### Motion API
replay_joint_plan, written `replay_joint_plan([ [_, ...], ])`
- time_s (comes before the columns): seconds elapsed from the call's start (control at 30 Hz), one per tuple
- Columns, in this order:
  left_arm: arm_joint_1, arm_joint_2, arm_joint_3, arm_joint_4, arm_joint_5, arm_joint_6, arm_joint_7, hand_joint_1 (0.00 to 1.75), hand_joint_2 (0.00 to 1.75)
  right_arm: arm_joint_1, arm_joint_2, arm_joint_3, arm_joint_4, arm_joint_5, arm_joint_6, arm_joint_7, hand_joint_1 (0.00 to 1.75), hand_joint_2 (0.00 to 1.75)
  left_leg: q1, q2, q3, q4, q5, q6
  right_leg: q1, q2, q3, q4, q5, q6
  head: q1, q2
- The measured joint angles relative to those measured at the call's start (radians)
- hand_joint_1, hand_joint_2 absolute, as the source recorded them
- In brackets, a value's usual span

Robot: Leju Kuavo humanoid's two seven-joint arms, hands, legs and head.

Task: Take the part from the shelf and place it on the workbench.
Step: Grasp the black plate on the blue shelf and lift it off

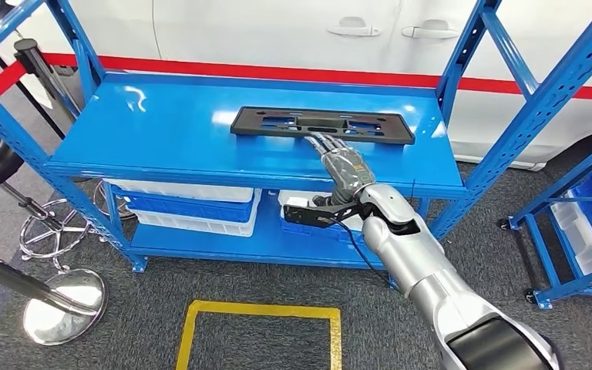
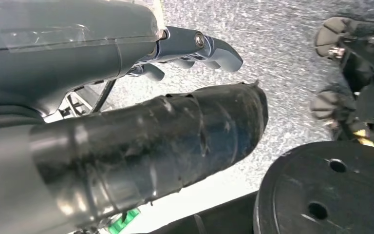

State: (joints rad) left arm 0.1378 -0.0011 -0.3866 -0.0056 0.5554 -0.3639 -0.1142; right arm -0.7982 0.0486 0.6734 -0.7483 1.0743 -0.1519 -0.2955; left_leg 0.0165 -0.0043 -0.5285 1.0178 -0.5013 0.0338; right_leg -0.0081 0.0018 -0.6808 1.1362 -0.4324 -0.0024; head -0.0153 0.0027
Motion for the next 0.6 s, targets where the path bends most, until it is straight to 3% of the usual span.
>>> replay_joint_plan([
  [0.07,-0.002,-0.001,0.0,0.0,0.0,0.0,0.0,0.0,0.0,-0.007,0.007,0.003,0.007,0.002,0.001,0.0,0.0,1.75,0.0,0.001,0.009,-0.007,-0.01,-0.009,0.01,-0.005,0.025,-0.079,0.022,-0.013,0.0,0.0],
  [0.13,-0.003,-0.003,0.001,0.0,0.001,0.001,0.0,0.0,0.0,-0.01,0.014,0.011,0.015,0.005,0.001,0.0,0.0,1.75,-0.001,0.003,0.019,-0.005,-0.009,-0.022,0.015,-0.005,0.039,-0.102,0.009,-0.024,0.001,0.0],
  [0.2,-0.002,-0.004,0.003,0.0,0.002,0.001,0.001,0.0,0.0,-0.011,0.018,0.016,0.023,0.008,-0.001,0.001,0.0,1.75,-0.001,0.004,0.023,0.018,-0.015,-0.031,0.009,-0.003,0.065,-0.116,0.006,-0.035,0.0,0.0],
  [0.27,-0.003,-0.005,0.005,0.0,0.005,0.002,0.0,0.0,0.0,-0.014,0.021,0.017,0.029,0.009,-0.005,0.002,0.0,1.75,0.002,0.004,-0.019,0.099,-0.042,-0.034,0.004,-0.002,0.087,-0.126,-0.003,-0.043,-0.002,0.0],
  [0.37,-0.001,-0.005,0.01,0.0,0.009,0.002,0.0,0.0,0.0,-0.011,0.024,0.018,0.039,0.009,-0.008,0.002,0.0,1.75,0.003,0.004,-0.131,0.247,-0.093,-0.043,0.005,0.0,0.11,-0.126,-0.024,-0.046,-0.003,0.0],
  [0.4,0.001,-0.005,0.011,0.0,0.01,0.002,0.0,0.0,0.0,-0.009,0.024,0.018,0.043,0.009,-0.009,0.002,0.0,1.75,0.003,0.004,-0.15,0.251,-0.086,-0.046,0.005,0.0,0.12,-0.125,-0.034,-0.045,-0.003,0.0],
  [0.43,0.003,-0.005,0.012,0.0,0.01,0.002,0.0,0.0,0.0,-0.007,0.024,0.018,0.045,0.009,-0.009,0.002,0.0,1.75,0.003,0.004,-0.154,0.221,-0.057,-0.047,0.004,0.001,0.133,-0.124,-0.044,-0.043,-0.003,0.0],
  [0.5,0.008,-0.005,0.014,0.0,0.011,0.003,0.0,0.0,0.0,-0.005,0.024,0.018,0.049,0.009,-0.011,0.002,0.0,1.75,0.003,0.004,-0.132,0.106,0.039,-0.045,0.003,0.002,0.156,-0.121,-0.066,-0.036,-0.003,0.0],
  [0.53,0.009,-0.005,0.014,0.001,0.011,0.003,0.0,0.0,0.0,-0.006,0.024,0.018,0.05,0.008,-0.012,0.002,0.0,1.75,0.001,0.004,-0.122,0.054,0.067,-0.041,0.003,0.004,0.163,-0.119,-0.076,-0.032,-0.003,0.0],
  [0.57,0.009,-0.005,0.014,0.001,0.011,0.003,0.0,0.0,0.0,-0.006,0.025,0.018,0.052,0.008,-0.012,0.002,0.0,1.75,-0.001,0.005,-0.116,0.025,0.086,-0.036,0.004,0.004,0.167,-0.118,-0.084,-0.026,-0.003,0.0],
  [0.6,0.009,-0.005,0.014,0.002,0.011,0.003,0.0,0.0,0.0,-0.006,0.025,0.018,0.053,0.008,-0.013,0.002,0.0,1.75,-0.004,0.005,-0.114,0.015,0.083,-0.028,0.005,0.005,0.169,-0.115,-0.088,-0.019,-0.003,0.0],
])
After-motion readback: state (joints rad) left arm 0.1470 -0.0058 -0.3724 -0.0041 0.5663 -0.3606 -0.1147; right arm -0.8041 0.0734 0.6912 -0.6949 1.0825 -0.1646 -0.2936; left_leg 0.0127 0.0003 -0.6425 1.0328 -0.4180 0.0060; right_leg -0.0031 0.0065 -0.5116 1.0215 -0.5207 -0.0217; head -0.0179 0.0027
